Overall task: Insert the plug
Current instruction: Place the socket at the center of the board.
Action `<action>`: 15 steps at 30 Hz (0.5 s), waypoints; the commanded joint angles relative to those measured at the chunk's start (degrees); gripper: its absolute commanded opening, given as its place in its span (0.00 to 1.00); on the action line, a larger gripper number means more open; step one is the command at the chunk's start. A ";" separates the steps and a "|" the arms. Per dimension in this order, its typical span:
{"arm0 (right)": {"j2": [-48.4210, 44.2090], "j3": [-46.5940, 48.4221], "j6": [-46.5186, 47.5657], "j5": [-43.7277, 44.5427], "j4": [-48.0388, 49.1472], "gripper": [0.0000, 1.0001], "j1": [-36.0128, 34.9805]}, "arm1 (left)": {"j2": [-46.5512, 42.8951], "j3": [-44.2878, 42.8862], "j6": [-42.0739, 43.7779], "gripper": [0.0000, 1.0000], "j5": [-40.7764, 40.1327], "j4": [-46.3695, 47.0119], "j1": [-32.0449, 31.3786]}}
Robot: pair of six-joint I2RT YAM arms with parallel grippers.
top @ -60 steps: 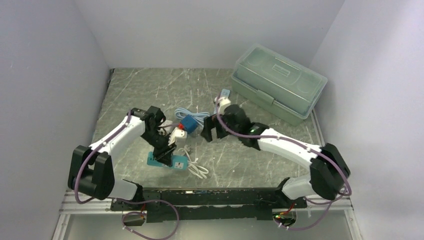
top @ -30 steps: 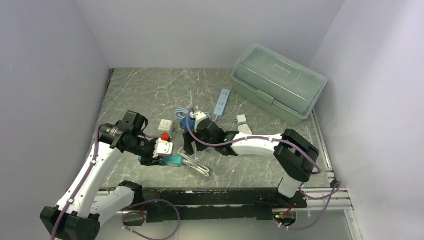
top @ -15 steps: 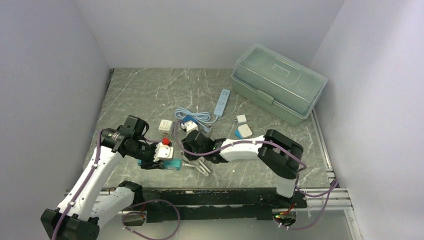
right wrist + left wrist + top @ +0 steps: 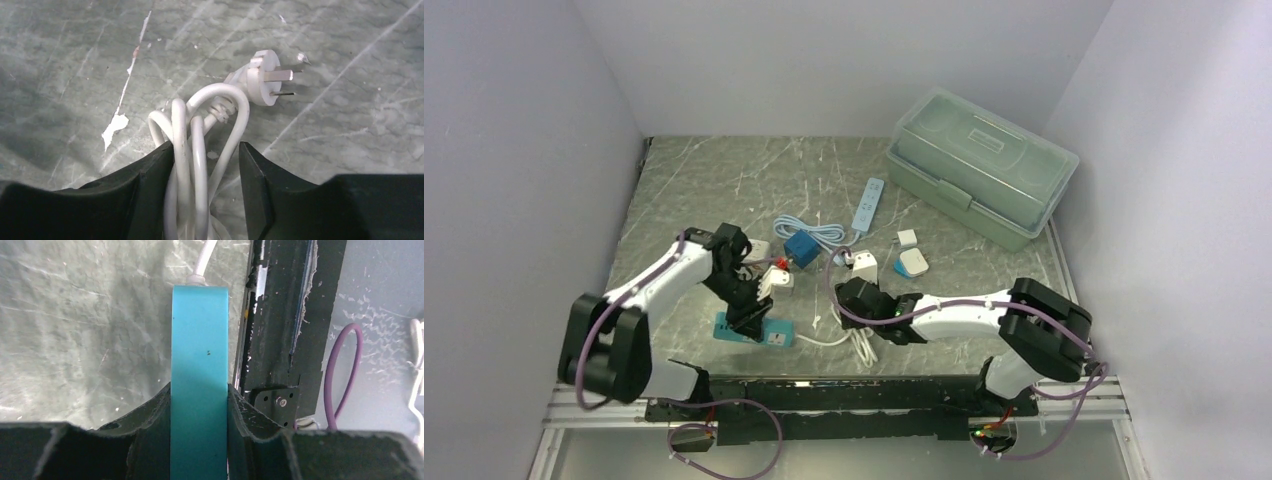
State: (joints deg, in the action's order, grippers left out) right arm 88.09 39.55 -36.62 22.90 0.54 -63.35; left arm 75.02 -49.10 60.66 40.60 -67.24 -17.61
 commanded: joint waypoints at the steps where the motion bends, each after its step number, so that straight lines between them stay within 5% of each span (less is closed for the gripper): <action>1: -2.42 -1.57 -2.76 3.35 -0.73 0.60 -0.28 | 8.05 -1.08 -4.80 0.00 1.50 4.50 0.02; 5: -3.81 0.53 -0.37 4.03 -0.78 0.80 -0.28 | 15.56 -2.51 -7.65 0.00 0.27 6.62 -0.41; 9: -5.31 2.46 3.09 5.20 -0.75 0.86 -0.19 | 23.08 -5.74 -9.45 0.15 -0.22 6.16 -0.24; 15: -7.61 1.64 7.10 4.18 2.94 0.89 -0.19 | 22.87 -6.92 -10.71 0.86 0.45 7.49 -0.02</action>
State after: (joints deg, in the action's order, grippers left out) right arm 82.96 39.86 -33.26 26.11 -0.12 -63.42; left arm 99.72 -55.11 51.31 42.09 -62.54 -17.67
